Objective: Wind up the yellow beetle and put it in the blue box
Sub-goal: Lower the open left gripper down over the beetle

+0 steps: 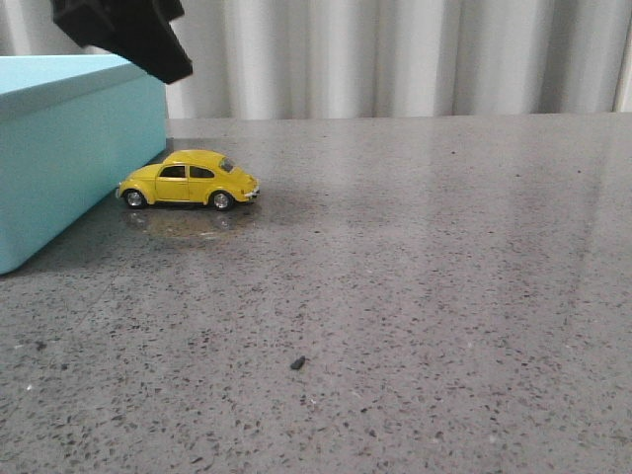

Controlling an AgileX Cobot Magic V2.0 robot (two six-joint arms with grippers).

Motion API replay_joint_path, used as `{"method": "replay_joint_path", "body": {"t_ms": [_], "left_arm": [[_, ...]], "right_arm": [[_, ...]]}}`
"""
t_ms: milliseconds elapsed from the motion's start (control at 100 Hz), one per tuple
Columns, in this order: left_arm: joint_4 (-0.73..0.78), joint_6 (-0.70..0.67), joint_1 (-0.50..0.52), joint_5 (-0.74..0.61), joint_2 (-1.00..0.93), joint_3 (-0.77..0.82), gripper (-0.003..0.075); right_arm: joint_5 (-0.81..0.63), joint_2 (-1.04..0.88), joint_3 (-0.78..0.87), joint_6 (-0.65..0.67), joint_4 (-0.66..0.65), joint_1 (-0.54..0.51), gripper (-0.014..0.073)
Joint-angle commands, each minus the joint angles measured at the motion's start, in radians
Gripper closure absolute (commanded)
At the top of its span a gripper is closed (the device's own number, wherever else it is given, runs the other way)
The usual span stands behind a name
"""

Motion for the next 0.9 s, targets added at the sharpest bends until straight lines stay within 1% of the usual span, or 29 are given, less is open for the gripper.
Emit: {"method": "replay_joint_path", "body": {"t_ms": [0, 190, 660, 890], "left_arm": [[-0.004, 0.002, -0.008, -0.021, -0.002, -0.054, 0.0261], [-0.013, 0.053, -0.008, 0.043, 0.031, -0.061, 0.0261], [-0.010, 0.084, 0.004, 0.038, 0.145, -0.070, 0.0261], [0.006, 0.084, 0.004, 0.036, 0.193, -0.108, 0.0261]], "right_arm": [[-0.087, 0.006, -0.019, -0.012, -0.007, -0.003, 0.0655], [-0.089, 0.006, -0.019, -0.012, -0.007, -0.003, 0.0655], [-0.095, 0.006, -0.019, -0.012, -0.007, -0.003, 0.0655], [-0.095, 0.006, -0.019, -0.012, -0.008, -0.003, 0.0655]]}}
